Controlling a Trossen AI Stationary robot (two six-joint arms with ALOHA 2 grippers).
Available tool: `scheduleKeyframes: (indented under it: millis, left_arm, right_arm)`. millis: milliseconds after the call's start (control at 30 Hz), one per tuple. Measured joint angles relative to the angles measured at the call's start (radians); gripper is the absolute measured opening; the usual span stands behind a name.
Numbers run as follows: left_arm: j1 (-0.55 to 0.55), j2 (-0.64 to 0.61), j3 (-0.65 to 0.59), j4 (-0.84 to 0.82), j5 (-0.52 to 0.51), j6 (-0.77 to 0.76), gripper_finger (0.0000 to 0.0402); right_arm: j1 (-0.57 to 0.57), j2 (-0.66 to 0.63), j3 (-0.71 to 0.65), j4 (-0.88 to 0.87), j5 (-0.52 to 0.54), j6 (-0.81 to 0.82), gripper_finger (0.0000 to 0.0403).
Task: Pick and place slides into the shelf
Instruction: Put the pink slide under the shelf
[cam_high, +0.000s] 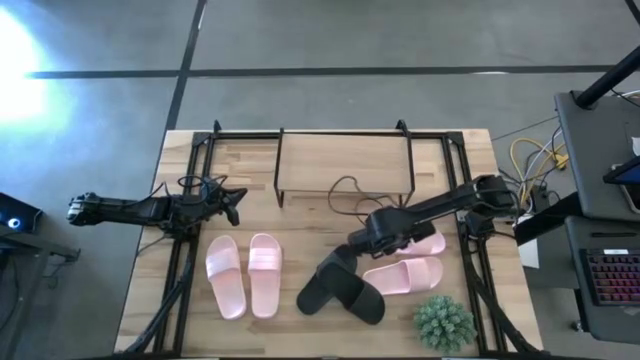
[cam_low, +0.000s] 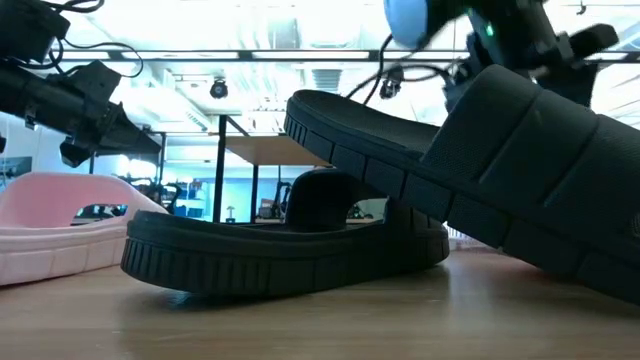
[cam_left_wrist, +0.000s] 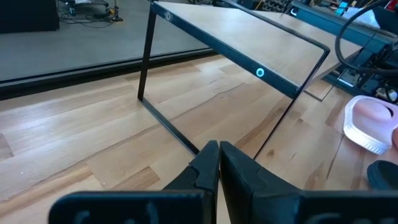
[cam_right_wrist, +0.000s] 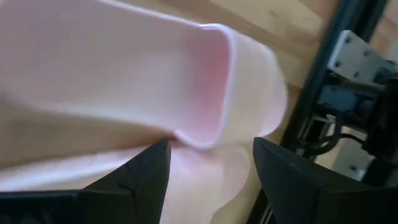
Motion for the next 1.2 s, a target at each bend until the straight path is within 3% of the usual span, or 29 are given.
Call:
scheduleKeyframes:
  millis: [200,433,700,933,1067,1200]
  left_arm:
    - [0.0,0.002,0.0,0.001,-0.003,0.0,0.0]
    - [0.0,0.0,0.0,0.001,-0.002,0.0,0.0]
    - [0.0,0.001,0.0,-0.001,-0.002,0.0,0.0]
    - [0.0,0.001,0.0,0.0,-0.002,0.0,0.0]
    - [0.0,0.001,0.0,0.0,-0.002,0.0,0.0]
    - [0.0,0.002,0.0,0.0,-0.001,0.0,0.0]
  right_arm:
    - [0.0,-0.009,-0.134,-0.002,-0.011,0.093,0.0221]
    - [0.0,-0.007,-0.183,0.082,-0.061,0.087,0.0221]
    - [0.0,-0.006,-0.216,0.082,0.036,0.102,0.0221]
    - [-0.002,-0.006,-0.3,0.098,0.012,0.094,0.022]
    - [-0.002,-0.007,-0.328,0.127,0.01,0.085,0.0201]
    - [-0.002,-0.007,-0.354,0.177,0.013,0.061,0.0149]
